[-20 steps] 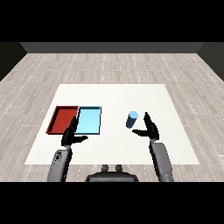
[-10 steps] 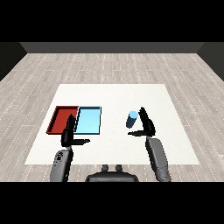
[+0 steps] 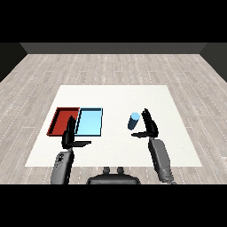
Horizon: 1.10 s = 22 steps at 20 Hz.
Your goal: Pick the blue can and put it in the blue box
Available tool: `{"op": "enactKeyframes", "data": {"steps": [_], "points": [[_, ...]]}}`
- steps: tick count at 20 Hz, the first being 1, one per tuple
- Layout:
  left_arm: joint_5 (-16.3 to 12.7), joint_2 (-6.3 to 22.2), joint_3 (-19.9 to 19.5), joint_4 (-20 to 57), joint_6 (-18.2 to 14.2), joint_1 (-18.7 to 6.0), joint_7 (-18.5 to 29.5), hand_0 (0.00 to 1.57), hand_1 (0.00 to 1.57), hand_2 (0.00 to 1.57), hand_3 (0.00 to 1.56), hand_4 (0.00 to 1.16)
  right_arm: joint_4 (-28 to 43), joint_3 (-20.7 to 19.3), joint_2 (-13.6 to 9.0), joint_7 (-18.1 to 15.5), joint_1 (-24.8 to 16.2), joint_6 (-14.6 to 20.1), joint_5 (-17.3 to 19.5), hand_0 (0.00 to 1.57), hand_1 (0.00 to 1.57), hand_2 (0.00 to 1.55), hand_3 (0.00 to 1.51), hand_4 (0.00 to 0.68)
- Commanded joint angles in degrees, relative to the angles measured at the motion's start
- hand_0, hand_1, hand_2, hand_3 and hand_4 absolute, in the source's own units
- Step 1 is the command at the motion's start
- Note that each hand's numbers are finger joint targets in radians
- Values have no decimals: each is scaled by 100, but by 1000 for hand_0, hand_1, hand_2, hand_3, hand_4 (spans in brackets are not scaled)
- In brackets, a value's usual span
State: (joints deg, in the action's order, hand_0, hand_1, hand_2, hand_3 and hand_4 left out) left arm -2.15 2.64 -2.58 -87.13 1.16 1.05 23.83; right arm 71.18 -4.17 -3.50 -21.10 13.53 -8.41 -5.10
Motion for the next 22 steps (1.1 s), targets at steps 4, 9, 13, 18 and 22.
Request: {"op": "enactKeyframes", "data": {"steps": [4, 9, 13, 18, 22], "points": [[94, -30, 45, -251, -119, 75, -141, 0, 0, 0, 0, 0, -602, -62, 8, -419, 221, 116, 120, 0, 0, 0, 0, 0], [173, -170, 223, -456, -155, 390, -58, 0, 0, 0, 0, 0, -676, -42, 135, -211, 302, 226, 57, 0, 0, 0, 0, 0], [91, 78, -62, -259, -70, -8, -173, 0, 0, 0, 0, 0, -1106, -409, -263, -147, 578, -101, -220, 0, 0, 0, 0, 0], [-35, -71, 29, -27, 68, 74, 68, 0, 0, 0, 0, 0, -1648, -442, -129, -54, 832, 178, -197, 0, 0, 0, 0, 0], [317, -248, 418, -248, -412, 272, 35, 0, 0, 0, 0, 0, -1870, -455, -189, 28, 1107, 356, -118, 0, 0, 0, 0, 0]]}}
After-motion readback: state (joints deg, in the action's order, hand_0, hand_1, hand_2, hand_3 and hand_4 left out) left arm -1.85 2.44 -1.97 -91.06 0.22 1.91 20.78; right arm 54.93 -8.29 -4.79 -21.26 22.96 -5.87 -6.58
